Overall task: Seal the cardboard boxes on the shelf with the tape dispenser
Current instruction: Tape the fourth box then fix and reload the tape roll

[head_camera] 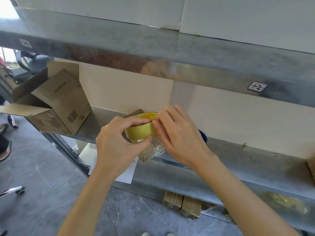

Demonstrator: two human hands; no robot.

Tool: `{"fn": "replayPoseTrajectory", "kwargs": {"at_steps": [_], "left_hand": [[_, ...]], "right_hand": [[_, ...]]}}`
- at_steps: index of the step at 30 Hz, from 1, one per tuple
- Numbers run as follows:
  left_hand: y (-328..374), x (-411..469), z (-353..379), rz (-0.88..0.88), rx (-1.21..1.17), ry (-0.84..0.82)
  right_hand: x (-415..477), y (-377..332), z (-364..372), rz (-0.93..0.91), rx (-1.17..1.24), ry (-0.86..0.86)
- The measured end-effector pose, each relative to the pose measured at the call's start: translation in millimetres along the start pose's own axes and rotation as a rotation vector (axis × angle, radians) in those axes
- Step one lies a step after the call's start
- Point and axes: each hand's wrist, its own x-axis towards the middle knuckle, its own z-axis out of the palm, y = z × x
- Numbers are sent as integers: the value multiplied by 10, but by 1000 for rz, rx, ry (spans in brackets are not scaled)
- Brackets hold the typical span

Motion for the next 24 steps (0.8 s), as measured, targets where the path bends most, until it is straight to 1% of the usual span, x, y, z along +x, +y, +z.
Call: {"fn": "replayPoseTrajectory", "kwargs": {"at_steps": [3,6,12,20,24], "left_hand": [[28,-16,25,-33,92,17],[36,-22,52,-59,129,28],[33,2,73,-64,138,8],[-22,-10,92,-63,95,19],[-67,-15,76,-45,28,-2]], "right_hand": [[-23,3,74,-21,-51,-12],[-28,20,118,-51,-80,-25],[-9,83,115,-45,42,-38],[33,110,72,-108,86,-23],[32,139,88,-111,107,-3]]}}
